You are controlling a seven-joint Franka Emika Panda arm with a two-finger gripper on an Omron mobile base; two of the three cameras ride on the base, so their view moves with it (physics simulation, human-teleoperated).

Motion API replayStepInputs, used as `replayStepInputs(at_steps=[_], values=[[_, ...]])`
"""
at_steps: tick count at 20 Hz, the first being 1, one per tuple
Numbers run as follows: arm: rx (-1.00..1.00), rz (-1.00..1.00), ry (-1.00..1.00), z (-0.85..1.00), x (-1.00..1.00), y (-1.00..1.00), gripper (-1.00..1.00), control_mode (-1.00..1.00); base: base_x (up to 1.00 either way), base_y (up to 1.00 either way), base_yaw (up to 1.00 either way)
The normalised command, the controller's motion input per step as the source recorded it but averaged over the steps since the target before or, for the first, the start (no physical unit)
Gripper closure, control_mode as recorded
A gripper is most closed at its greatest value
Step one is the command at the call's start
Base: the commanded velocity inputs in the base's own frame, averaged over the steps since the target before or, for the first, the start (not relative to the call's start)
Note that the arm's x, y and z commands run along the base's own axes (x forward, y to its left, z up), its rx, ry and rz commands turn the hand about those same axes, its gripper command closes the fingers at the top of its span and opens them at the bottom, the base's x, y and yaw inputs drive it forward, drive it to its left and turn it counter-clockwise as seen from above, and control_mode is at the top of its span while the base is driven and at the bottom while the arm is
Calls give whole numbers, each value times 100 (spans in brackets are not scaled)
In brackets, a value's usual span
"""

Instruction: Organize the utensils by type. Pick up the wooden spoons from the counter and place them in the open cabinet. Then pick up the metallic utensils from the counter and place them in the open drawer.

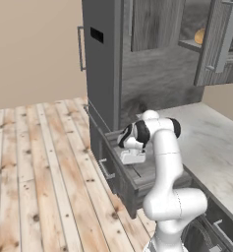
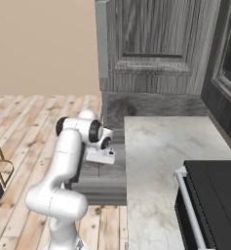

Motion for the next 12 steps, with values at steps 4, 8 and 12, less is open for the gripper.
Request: replayStepInputs(at_steps=[4, 8, 12], values=[[0, 0, 0, -3, 11, 0, -100, -100, 0, 0, 0], [0, 0, 0, 0, 0, 0, -100, -100, 0, 0, 0], [0, 0, -5, 19, -9, -1, -100, -100, 0, 0, 0]])
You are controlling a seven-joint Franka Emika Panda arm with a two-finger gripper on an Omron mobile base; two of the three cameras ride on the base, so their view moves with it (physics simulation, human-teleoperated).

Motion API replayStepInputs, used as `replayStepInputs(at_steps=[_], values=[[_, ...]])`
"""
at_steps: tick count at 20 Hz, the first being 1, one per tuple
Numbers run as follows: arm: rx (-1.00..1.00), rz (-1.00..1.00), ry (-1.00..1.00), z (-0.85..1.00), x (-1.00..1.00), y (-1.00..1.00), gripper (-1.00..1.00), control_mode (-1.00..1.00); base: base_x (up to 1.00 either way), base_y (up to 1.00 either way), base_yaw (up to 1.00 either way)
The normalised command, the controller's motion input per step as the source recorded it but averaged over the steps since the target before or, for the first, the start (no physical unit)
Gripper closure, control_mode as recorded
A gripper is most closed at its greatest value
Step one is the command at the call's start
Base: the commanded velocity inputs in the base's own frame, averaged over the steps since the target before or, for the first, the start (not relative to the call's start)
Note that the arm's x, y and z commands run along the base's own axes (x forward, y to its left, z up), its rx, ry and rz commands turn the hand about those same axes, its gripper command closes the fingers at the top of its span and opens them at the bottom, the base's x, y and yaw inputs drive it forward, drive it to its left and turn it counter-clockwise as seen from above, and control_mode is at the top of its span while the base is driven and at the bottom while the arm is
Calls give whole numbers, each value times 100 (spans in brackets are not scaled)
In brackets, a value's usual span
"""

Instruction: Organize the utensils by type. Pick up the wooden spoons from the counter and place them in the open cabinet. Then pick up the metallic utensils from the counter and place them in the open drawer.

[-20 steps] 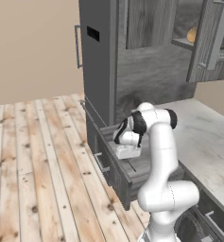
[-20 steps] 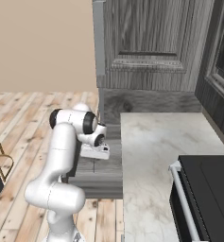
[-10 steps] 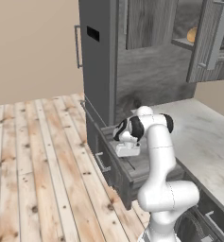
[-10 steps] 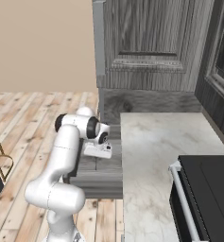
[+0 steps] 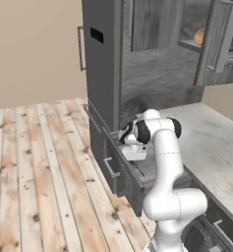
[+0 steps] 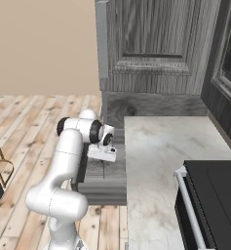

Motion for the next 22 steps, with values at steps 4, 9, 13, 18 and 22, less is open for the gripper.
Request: replayStepInputs(at_steps=[4, 9, 13, 18, 22], values=[[0, 0, -13, 51, -16, -5, -100, -100, 0, 0, 0], [-2, 0, -28, 58, -30, -4, -100, -100, 0, 0, 0], [-8, -5, -42, 42, -58, 0, -100, -100, 0, 0, 0], [-6, -14, -37, 43, -66, 1, -100, -100, 0, 0, 0], [-7, -20, -17, 54, -65, 12, -100, -100, 0, 0, 0]])
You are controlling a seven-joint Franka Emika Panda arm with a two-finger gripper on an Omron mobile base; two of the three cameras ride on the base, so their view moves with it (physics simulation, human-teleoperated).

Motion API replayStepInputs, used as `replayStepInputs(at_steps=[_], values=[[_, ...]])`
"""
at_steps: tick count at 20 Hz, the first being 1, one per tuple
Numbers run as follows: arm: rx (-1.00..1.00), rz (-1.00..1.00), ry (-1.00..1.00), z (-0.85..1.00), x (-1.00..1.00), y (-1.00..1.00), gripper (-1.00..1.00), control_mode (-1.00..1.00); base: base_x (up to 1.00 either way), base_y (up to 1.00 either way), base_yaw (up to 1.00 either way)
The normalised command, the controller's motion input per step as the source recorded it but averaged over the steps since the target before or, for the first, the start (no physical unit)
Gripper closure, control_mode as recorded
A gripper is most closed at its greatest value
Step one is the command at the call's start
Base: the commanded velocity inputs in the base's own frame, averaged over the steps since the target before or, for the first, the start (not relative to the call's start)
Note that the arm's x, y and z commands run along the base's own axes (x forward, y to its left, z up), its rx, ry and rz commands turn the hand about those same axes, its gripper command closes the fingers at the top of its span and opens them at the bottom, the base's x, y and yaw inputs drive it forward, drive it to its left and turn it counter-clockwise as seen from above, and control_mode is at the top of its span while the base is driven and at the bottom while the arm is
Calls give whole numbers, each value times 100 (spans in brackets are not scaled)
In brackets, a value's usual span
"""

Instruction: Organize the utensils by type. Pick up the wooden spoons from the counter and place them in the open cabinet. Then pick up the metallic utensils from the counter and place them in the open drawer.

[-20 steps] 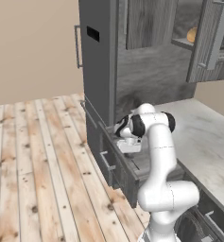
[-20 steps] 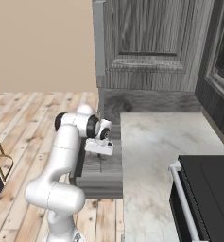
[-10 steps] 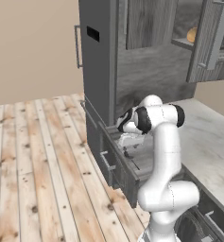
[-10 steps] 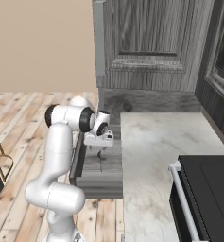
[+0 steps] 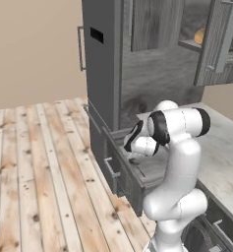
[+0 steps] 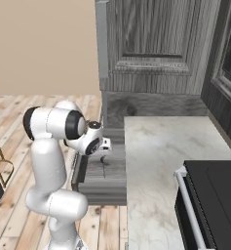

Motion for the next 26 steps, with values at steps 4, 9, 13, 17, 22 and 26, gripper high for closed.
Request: replayStepInputs(at_steps=[4, 9, 13, 17, 22, 26], values=[[-11, -24, -2, 69, -51, 21, -100, -100, 0, 0, 0], [-15, -22, 0, 63, -30, 33, -100, -100, 0, 0, 0], [-16, -3, 16, 66, 0, 35, -100, -100, 0, 0, 0], [-20, 0, 24, 72, 5, 50, -100, -100, 0, 0, 0], [-10, 6, 26, 78, 21, 25, -100, -100, 0, 0, 0], [-5, 10, 27, 78, 6, 19, -100, -100, 0, 0, 0]])
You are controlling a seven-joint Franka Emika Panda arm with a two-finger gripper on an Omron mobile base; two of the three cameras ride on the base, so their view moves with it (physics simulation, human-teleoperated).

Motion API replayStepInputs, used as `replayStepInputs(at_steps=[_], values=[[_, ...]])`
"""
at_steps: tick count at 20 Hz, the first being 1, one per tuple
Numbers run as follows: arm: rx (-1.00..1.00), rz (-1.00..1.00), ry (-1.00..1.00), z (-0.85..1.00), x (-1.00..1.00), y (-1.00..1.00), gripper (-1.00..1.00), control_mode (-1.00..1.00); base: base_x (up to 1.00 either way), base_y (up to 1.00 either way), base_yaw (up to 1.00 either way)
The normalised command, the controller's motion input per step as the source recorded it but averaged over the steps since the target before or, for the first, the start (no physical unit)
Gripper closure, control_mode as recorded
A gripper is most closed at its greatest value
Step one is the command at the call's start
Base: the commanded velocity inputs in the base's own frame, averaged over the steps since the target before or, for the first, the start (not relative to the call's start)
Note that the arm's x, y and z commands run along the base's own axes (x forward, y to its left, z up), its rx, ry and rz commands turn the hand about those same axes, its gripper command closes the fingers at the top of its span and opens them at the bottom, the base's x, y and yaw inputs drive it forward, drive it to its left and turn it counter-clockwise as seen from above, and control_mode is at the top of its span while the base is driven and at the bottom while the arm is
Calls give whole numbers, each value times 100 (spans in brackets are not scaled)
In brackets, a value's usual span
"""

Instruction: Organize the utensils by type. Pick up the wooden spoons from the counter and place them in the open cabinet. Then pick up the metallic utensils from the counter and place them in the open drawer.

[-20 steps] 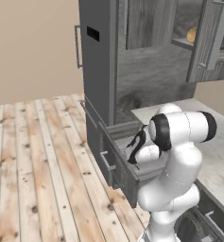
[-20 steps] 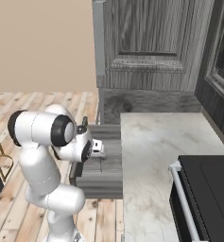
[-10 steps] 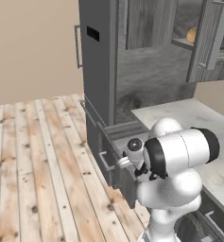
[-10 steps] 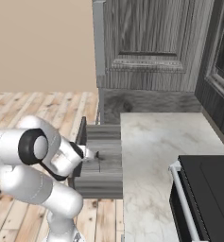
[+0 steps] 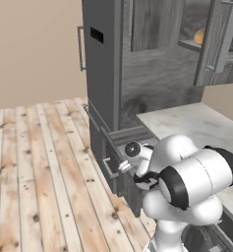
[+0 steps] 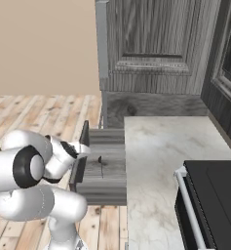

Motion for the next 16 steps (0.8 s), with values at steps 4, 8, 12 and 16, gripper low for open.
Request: replayStepInputs(at_steps=[4, 8, 12, 16], values=[[0, 6, 31, 89, 22, 32, -100, -100, 0, 0, 0], [-2, 3, 35, 78, 9, 34, -100, -100, 0, 0, 0], [-11, -1, 23, 77, 7, 40, -100, -100, 0, 0, 0], [-11, 0, 20, 54, -15, 18, -100, -100, 0, 0, 0]])
